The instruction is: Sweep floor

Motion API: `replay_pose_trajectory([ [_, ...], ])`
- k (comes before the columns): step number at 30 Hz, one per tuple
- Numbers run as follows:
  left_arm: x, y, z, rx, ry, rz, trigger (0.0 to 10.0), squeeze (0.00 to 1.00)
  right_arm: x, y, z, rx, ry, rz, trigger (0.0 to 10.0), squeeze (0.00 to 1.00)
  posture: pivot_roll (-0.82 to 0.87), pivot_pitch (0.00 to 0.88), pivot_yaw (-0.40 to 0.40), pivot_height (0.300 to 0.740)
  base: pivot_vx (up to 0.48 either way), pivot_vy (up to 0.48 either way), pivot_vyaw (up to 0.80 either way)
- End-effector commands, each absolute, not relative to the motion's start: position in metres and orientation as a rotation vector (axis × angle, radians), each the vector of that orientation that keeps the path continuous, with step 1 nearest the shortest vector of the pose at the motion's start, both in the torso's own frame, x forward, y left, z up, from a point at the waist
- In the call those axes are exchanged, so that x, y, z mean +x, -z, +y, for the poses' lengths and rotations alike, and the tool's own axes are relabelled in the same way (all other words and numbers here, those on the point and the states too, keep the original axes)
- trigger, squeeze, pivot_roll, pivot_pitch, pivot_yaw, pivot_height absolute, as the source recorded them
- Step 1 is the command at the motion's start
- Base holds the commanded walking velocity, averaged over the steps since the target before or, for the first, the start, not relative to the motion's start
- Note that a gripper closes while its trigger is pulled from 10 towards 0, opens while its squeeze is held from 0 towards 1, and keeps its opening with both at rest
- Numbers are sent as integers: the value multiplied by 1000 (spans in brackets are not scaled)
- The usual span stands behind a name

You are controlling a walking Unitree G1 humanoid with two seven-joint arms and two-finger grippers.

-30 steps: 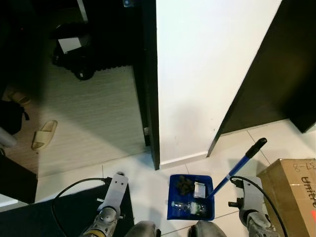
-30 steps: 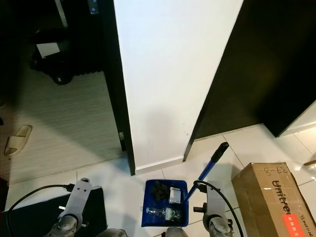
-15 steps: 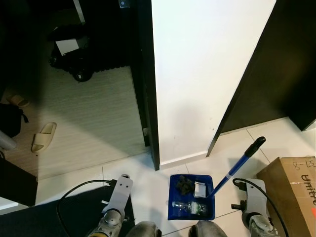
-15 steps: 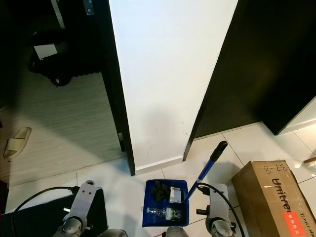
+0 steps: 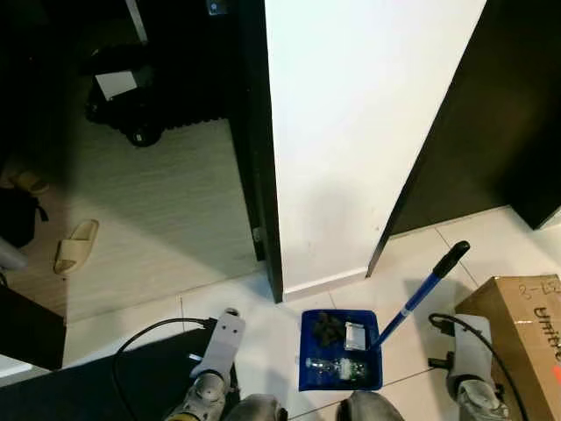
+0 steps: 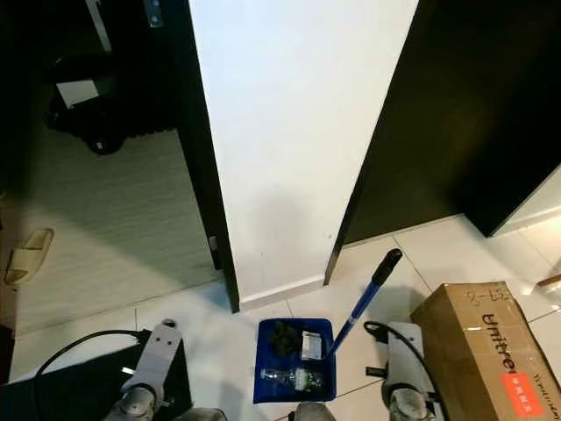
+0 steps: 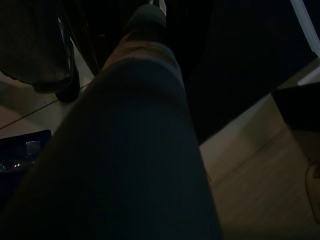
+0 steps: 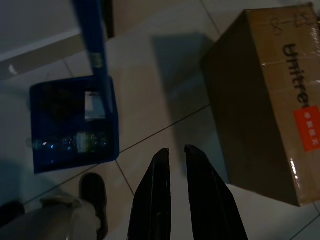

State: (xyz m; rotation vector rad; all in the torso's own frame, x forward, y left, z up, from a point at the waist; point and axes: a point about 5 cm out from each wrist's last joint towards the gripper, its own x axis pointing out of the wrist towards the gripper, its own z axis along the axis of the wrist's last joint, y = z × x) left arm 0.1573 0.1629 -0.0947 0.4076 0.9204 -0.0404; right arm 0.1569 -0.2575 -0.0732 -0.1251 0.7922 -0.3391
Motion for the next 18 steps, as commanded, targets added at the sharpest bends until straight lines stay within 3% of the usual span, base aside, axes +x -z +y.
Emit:
replay_pose_trajectory([
  [1,162,93,160,439,66,904,10000,0,162,69,-261,-94,384,753,10000,0,-62,0,37,740,0,0,0],
  [9,166,90,173,428,-1,885,10000,0,162,74,-250,-120,327,786,10000,0,-28,0,-15,740,0,0,0],
  [18,164,89,190,441,-38,896,10000,0,167,73,-247,-109,333,784,10000,0,-11,0,-12,740,0,0,0],
])
